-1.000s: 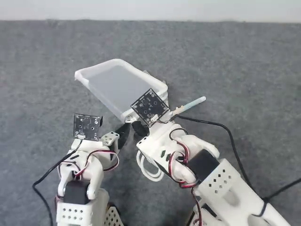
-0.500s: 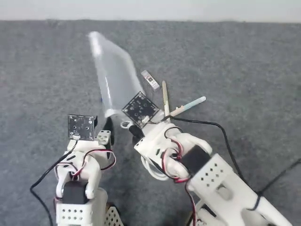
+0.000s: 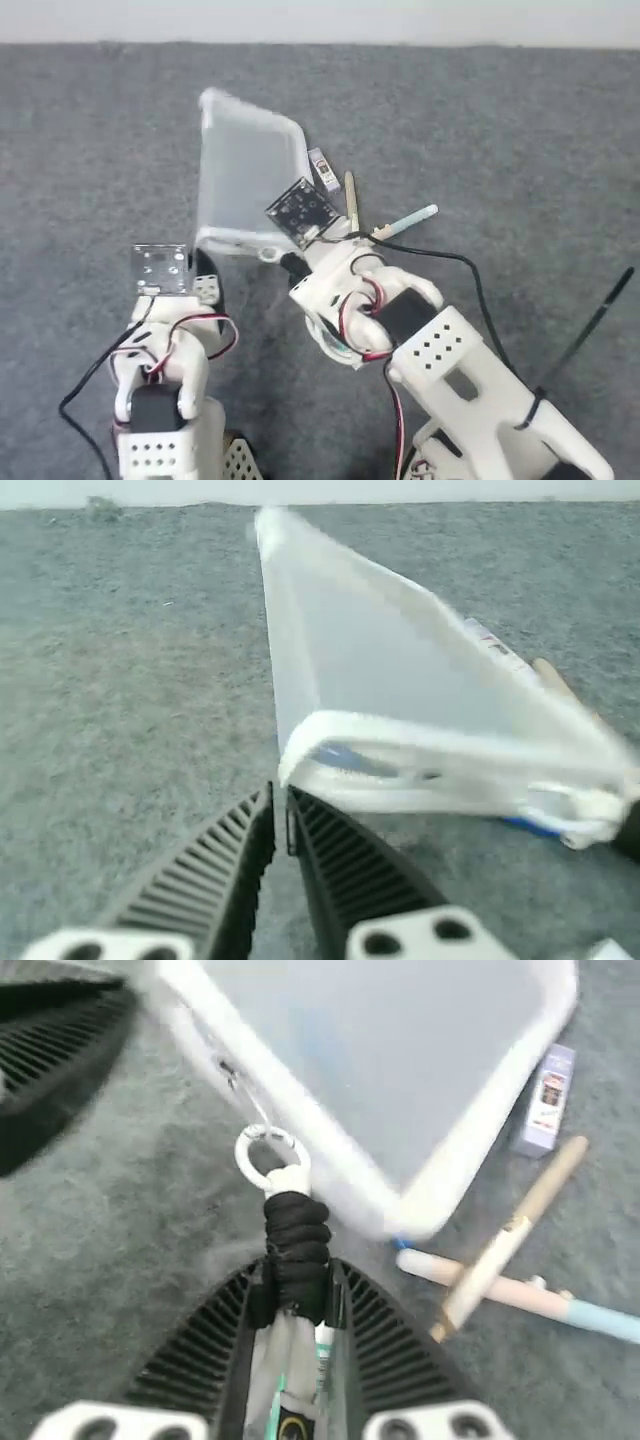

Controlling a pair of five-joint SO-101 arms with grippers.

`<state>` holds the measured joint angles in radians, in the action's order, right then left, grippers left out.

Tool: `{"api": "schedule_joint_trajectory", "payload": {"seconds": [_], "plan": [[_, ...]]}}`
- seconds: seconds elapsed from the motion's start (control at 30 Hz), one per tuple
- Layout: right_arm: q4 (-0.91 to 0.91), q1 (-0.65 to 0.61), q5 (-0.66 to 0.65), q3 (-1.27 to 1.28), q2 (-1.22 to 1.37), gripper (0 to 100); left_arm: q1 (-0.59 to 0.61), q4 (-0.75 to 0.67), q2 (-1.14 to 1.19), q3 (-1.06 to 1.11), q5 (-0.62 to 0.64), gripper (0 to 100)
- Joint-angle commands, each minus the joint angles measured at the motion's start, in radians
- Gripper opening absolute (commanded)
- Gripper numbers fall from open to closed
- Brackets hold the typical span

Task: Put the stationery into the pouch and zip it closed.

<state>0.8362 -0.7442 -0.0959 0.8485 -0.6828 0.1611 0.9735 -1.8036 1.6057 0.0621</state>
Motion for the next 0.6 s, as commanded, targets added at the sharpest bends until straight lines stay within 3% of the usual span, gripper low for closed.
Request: {"api": "schedule_joint_trajectory", "payload": {"seconds": [0.0,0.47,0.57], "plan": [[-0.007,0.067,-0.011,-0.018,-0.002,0.6,0.054,-0.021,-0.021,-0.062,0.012,1],[-0.015,0.114,-0.005,-0.018,-0.015,0.6,0.043,-0.003,-0.021,-0.061,0.008,1],[-0.021,0.114,-0.003,-0.018,-0.039,0.6,0.0,0.014,-0.021,-0.058,0.008,8]]}}
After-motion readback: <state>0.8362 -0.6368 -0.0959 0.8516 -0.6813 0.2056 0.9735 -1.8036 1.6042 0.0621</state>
